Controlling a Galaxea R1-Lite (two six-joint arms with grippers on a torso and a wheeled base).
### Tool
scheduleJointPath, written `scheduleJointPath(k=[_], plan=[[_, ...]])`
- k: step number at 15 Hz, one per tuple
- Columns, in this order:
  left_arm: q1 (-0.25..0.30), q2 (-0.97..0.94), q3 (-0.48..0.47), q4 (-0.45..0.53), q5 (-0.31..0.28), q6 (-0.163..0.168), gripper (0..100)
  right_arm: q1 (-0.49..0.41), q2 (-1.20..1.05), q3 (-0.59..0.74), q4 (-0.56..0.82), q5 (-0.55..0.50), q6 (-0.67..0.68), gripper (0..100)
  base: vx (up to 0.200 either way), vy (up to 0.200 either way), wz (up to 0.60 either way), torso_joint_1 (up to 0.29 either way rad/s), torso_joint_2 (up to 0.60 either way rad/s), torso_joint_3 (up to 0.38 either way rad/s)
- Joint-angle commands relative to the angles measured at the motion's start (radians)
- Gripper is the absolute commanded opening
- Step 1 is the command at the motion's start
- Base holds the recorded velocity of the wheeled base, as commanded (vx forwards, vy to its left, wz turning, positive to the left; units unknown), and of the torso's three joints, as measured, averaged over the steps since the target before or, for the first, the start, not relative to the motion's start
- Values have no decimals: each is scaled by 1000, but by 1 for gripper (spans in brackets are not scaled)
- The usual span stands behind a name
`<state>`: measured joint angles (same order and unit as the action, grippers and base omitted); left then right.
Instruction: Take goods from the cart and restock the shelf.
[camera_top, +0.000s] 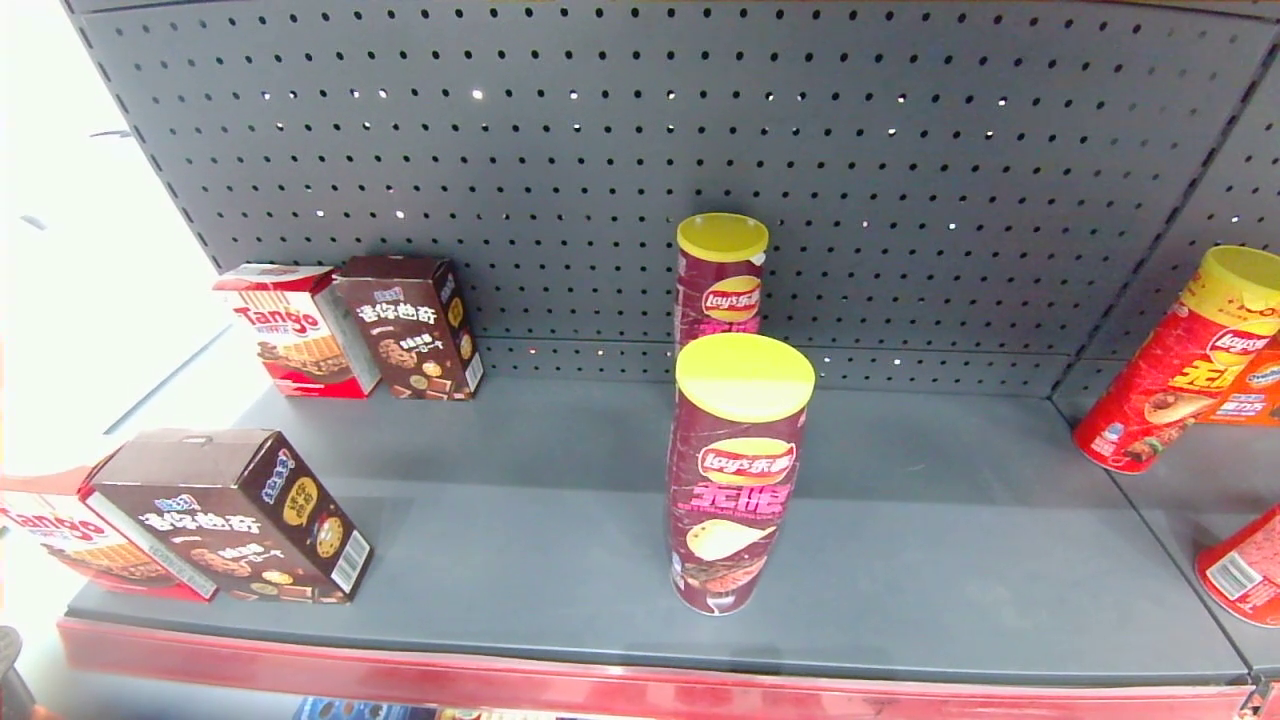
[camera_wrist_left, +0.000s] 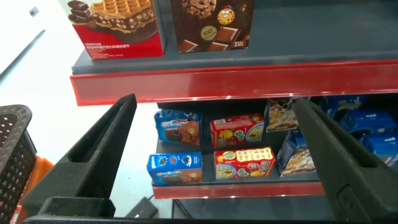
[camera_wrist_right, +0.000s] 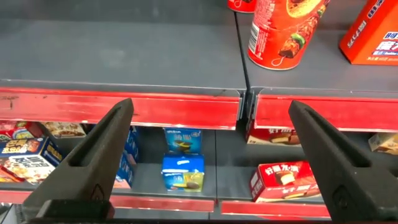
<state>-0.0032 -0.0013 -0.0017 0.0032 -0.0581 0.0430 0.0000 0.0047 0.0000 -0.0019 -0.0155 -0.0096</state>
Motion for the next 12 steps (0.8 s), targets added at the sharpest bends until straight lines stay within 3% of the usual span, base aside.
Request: scheduleJointPath(k=[1,12], plan=[[0,1,0,0,1,-2,100,0,0,0,-1,0,-1,100,0,0,0,0,0,0],[0,1,0,0,0,3,100,0,0,0,-1,0,3,100,0,0,-55,1,0,0]])
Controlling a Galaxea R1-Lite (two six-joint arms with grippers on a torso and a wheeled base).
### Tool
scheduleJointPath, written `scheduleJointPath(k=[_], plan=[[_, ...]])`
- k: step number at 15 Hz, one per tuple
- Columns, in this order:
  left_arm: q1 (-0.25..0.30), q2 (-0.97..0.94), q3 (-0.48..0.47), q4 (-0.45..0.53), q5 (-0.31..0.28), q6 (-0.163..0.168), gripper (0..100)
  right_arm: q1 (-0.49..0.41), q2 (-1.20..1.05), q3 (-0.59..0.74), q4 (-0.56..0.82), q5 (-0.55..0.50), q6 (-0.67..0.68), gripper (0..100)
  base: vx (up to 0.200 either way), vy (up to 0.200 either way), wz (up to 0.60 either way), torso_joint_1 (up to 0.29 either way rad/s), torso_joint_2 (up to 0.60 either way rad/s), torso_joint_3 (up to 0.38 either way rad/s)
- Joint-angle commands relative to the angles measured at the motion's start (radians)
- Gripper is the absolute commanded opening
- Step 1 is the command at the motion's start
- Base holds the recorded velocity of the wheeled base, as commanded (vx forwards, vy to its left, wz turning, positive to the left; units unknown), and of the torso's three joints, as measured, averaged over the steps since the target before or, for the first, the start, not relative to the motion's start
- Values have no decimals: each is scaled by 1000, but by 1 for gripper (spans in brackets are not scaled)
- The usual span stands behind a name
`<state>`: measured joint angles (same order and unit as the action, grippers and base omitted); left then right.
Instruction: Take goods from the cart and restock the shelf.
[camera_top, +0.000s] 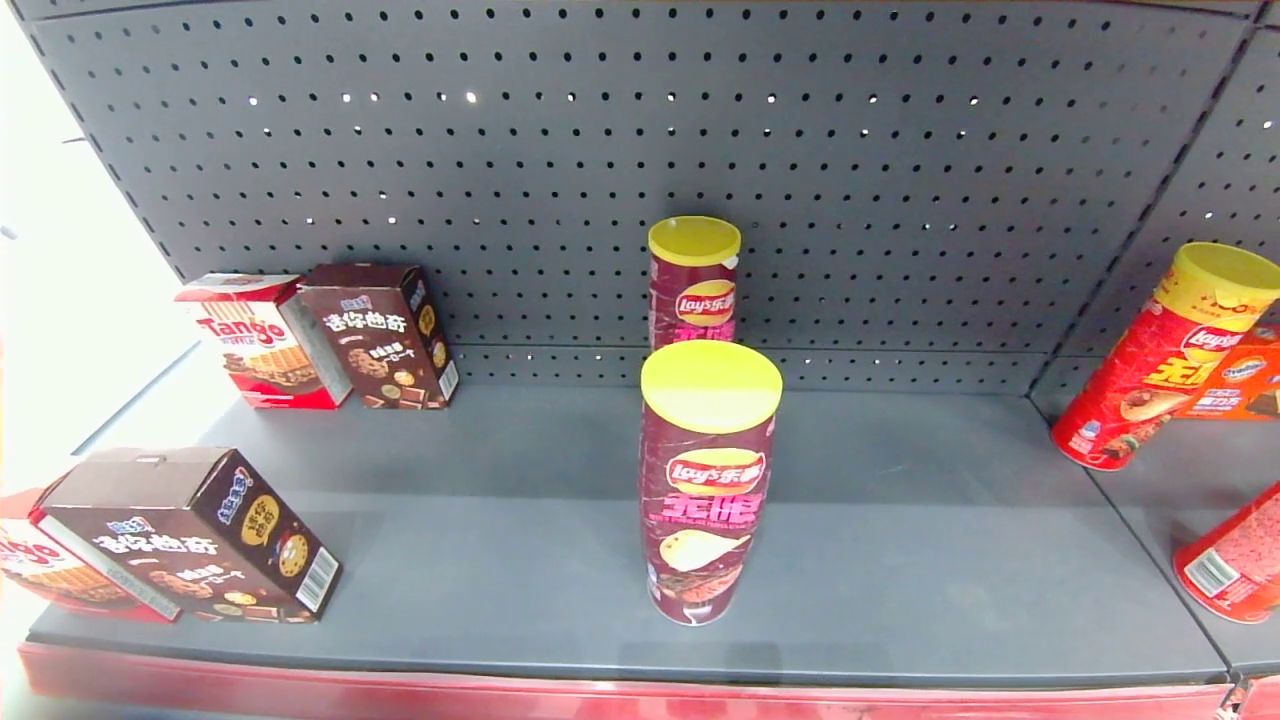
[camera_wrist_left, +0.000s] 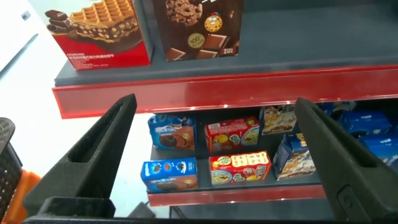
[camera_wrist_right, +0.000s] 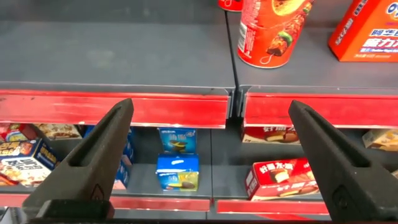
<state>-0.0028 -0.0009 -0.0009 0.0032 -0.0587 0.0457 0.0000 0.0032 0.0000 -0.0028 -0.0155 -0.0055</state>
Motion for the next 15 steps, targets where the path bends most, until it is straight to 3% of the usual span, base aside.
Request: scheduleJointPath(k=[1,15], plan=[[0,1,-1,0,0,-1,100,0,1,0,0,0,-1,100,0,0,0,0,0,0],[0,1,-1,0,0,-3,100,0,1,0,0,0,-1,100,0,0,-43,0,0,1]])
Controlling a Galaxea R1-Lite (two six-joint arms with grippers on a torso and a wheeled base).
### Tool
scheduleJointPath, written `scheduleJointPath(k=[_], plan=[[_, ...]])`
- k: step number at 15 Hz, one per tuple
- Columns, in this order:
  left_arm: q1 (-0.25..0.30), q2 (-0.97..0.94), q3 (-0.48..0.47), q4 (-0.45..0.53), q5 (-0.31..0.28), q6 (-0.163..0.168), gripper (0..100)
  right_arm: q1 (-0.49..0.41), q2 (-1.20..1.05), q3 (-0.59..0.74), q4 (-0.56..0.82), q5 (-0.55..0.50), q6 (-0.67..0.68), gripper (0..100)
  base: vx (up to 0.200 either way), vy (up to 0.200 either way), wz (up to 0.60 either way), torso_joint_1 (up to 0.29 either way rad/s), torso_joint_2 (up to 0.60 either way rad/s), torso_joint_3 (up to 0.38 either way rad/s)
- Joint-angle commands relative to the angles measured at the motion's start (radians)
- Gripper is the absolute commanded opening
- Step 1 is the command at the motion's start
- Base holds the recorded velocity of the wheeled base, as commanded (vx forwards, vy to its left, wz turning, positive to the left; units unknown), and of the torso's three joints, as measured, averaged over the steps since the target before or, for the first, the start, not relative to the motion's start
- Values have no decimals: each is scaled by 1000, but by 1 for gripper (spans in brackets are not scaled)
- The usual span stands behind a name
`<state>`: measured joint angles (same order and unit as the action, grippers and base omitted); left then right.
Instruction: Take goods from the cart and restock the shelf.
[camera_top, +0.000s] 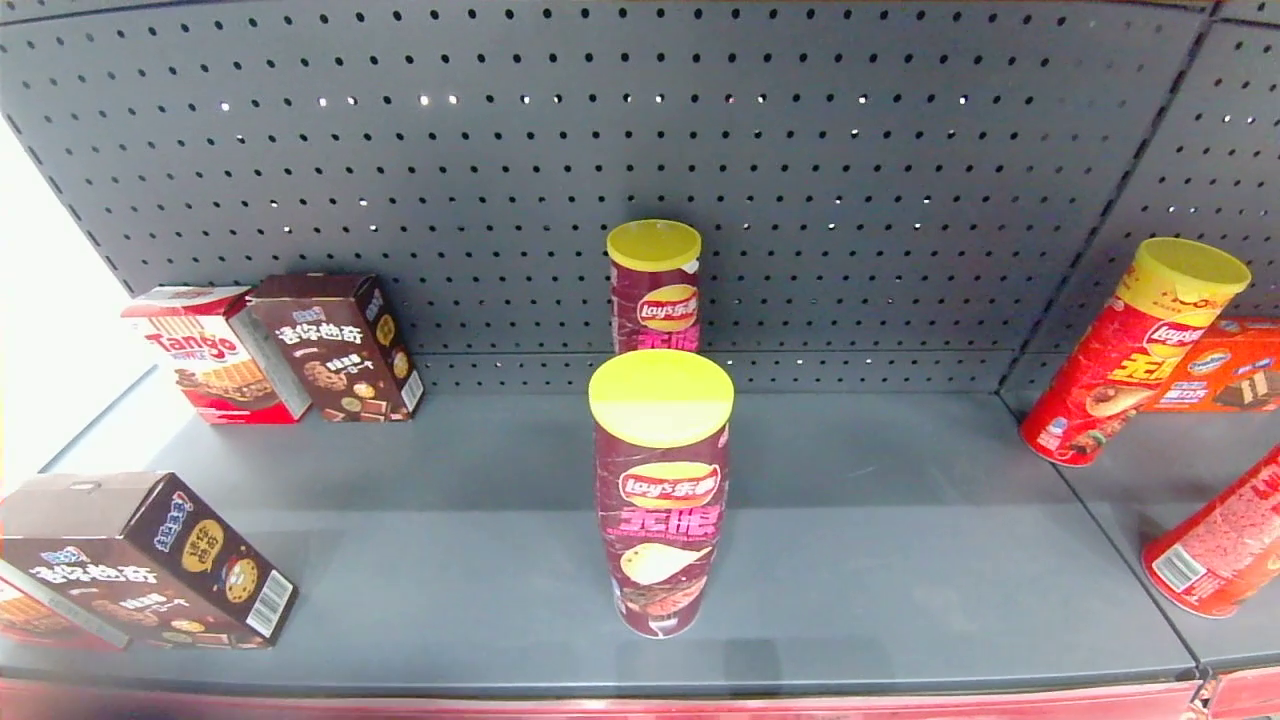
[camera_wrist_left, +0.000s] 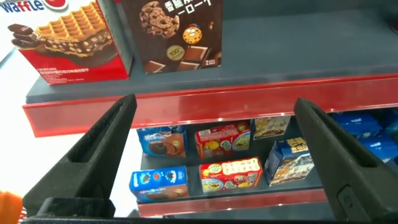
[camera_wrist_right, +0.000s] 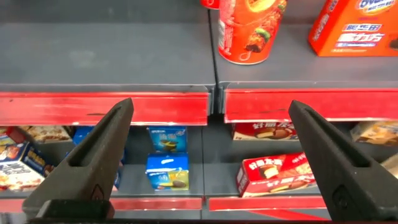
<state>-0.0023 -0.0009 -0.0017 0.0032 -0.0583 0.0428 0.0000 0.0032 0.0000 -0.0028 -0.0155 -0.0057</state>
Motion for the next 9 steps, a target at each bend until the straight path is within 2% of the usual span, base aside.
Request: scheduleJointPath(k=[1,2,9], plan=[[-1,1,0,0,0,-1,100,0,1,0,0,0,0,100,0,200,0,7,2,-7],[1,1,0,0,2,-1,100,0,1,0,0,0,0,100,0,200,0,2,2,2],[-1,1,0,0,0,-1,100,0,1,0,0,0,0,100,0,0,0,0,0,0]])
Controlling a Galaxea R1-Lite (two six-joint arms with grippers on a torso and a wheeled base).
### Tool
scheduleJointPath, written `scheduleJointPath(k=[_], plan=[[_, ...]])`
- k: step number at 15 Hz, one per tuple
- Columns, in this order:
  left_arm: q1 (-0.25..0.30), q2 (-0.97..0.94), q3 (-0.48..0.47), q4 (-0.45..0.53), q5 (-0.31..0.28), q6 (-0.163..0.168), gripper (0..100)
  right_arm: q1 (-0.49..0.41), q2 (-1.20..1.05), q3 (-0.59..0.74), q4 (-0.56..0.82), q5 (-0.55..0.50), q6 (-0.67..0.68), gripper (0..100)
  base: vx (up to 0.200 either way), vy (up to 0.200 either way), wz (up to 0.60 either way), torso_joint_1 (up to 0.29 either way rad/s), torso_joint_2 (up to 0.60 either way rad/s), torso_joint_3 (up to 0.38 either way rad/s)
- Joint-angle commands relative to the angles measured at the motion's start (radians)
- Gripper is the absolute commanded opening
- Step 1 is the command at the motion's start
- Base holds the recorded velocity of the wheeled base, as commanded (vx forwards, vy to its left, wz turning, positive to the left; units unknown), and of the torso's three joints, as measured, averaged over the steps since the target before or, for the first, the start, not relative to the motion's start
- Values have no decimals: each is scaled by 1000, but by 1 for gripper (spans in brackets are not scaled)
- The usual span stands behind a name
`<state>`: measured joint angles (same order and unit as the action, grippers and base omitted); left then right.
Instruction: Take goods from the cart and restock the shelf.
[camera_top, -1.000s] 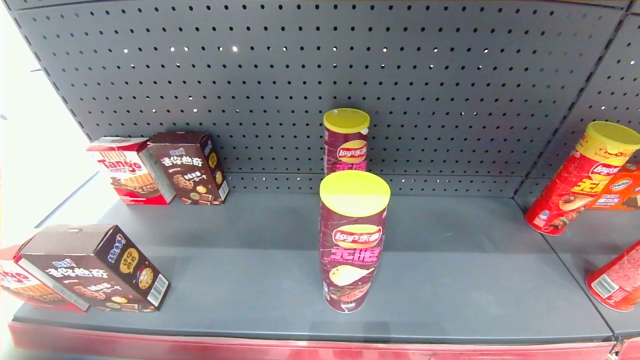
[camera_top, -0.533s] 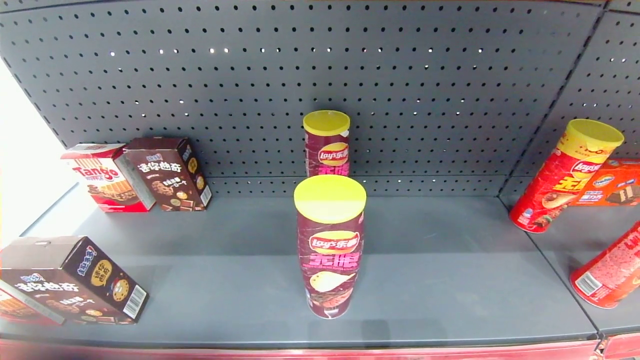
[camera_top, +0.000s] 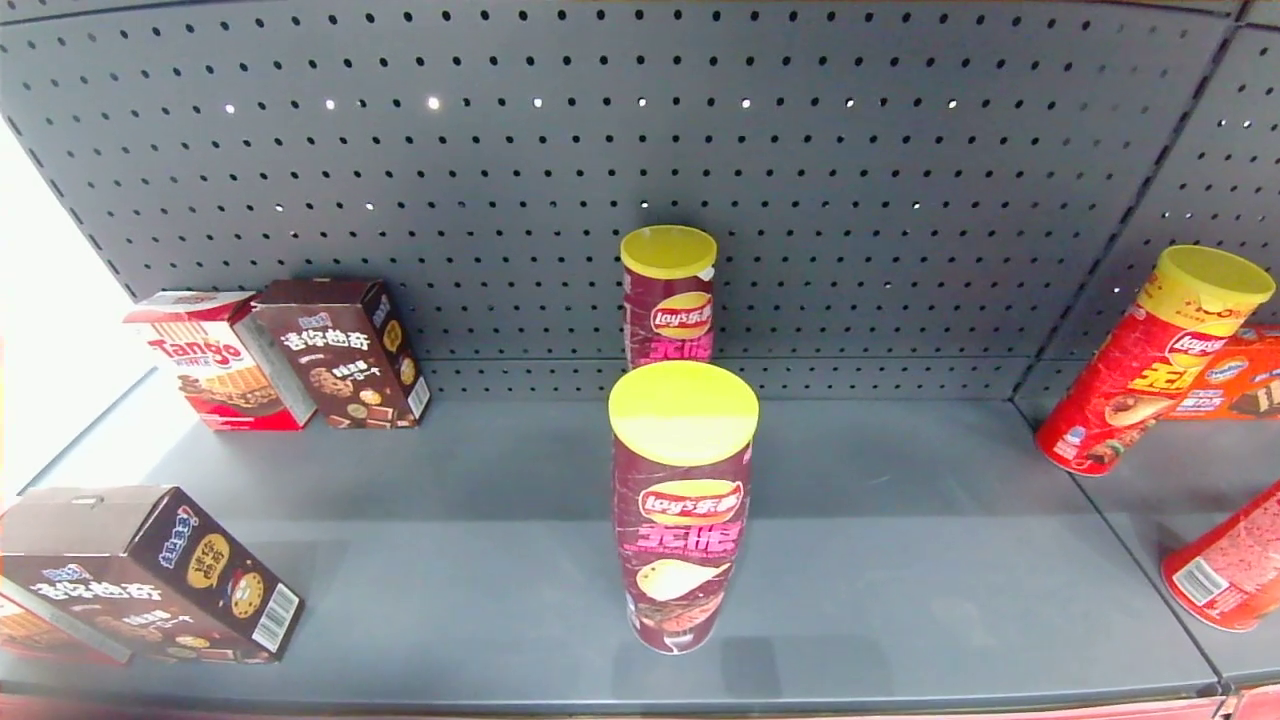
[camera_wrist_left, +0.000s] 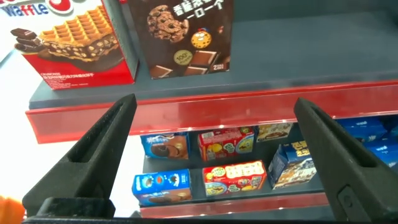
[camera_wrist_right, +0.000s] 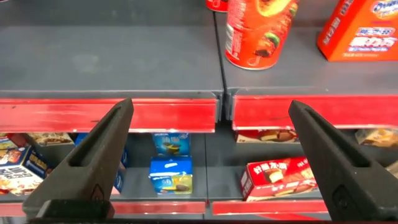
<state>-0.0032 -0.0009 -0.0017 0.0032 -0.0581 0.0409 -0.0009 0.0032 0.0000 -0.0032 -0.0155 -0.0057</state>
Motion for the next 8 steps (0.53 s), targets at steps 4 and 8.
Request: scheduleJointPath(k=[4,8], plan=[[2,1,0,0,1,-3,100,1,1,0,0,0,0,100,-50,0,0,1,1,1],[0,1,0,0,1,-4,100,1,1,0,0,0,0,100,0,0,0,0,0,0]])
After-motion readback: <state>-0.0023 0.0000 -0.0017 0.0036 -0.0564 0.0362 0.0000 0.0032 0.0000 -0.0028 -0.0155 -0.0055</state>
